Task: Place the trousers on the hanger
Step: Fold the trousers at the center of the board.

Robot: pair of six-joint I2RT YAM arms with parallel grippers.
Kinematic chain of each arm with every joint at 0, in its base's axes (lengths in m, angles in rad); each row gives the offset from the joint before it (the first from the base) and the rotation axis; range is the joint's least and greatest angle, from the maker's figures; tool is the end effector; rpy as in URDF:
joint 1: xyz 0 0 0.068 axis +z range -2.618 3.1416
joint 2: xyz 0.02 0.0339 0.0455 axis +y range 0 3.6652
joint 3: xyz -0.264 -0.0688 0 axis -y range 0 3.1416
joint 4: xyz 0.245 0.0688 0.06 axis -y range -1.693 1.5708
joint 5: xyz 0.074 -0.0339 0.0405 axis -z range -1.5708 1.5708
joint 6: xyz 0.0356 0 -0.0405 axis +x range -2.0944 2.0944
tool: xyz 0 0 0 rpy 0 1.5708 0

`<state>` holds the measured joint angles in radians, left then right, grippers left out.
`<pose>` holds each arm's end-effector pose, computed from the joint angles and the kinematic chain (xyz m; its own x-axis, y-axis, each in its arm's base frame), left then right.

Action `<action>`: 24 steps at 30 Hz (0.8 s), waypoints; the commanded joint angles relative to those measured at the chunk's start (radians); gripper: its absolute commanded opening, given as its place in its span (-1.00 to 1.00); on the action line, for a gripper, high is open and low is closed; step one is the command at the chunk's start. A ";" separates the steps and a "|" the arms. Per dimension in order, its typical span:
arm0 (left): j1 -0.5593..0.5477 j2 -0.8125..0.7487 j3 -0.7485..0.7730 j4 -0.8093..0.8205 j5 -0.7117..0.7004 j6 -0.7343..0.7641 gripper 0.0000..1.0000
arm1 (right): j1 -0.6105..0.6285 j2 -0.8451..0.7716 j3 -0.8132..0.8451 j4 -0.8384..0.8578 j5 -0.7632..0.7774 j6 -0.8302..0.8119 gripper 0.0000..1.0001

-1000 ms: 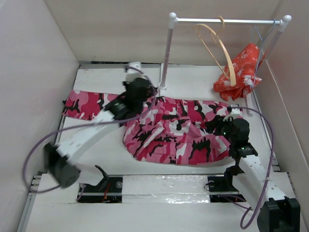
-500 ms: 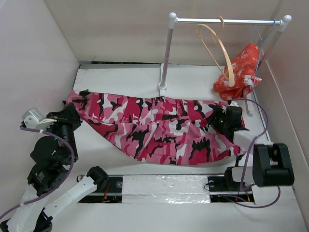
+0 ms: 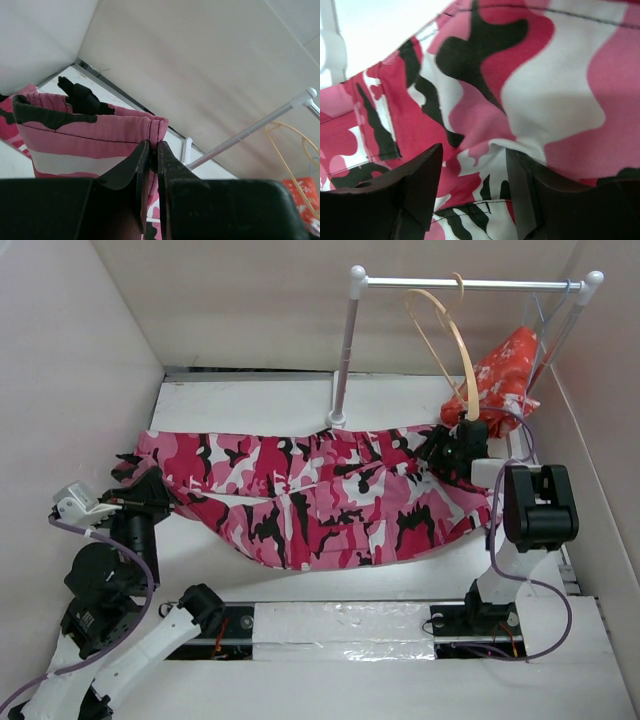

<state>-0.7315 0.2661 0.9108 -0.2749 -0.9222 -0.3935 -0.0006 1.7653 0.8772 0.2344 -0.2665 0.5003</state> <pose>0.0294 0.0117 0.4126 0.3057 -0.5857 -0.7507 -0.0349 0.7810 -0.6235 0.3582 0.0092 0.1544 -0.6336 0.4631 -0.6197 0.1088 0.8464 0.5213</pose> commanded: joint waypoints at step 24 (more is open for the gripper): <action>0.009 -0.261 -0.047 0.052 -0.033 -0.019 -1.00 | -0.489 -1.080 -0.478 -0.517 0.145 -0.135 0.39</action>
<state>-0.7258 0.0082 0.8505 -0.2584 -0.9291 -0.4030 -0.4797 0.6636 0.3714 -0.1982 -0.0952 0.3714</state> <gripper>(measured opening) 0.051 0.666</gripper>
